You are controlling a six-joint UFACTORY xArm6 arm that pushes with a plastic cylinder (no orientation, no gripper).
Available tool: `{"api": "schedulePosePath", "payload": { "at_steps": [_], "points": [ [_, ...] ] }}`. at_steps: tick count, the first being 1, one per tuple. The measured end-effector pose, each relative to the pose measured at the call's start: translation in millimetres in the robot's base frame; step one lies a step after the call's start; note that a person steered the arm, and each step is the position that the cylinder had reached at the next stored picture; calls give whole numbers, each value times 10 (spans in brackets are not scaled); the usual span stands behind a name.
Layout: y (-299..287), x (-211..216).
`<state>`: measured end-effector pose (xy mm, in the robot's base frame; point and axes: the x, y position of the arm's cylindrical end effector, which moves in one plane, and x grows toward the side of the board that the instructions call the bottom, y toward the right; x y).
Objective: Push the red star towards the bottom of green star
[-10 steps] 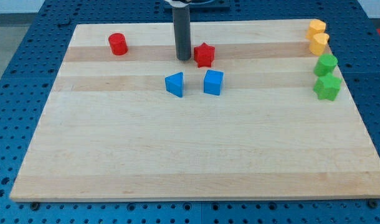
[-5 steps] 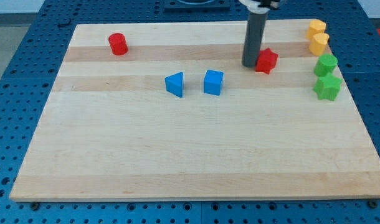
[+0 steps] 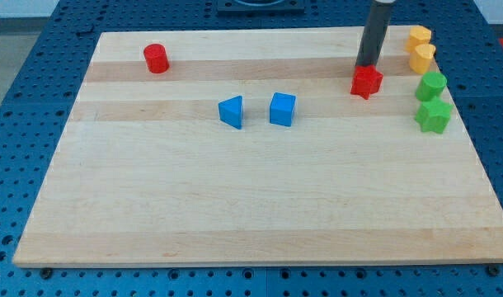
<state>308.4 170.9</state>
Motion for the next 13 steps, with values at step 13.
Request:
{"api": "schedulePosePath", "payload": {
  "at_steps": [13],
  "points": [
    [-237,1770]
  ]
}}
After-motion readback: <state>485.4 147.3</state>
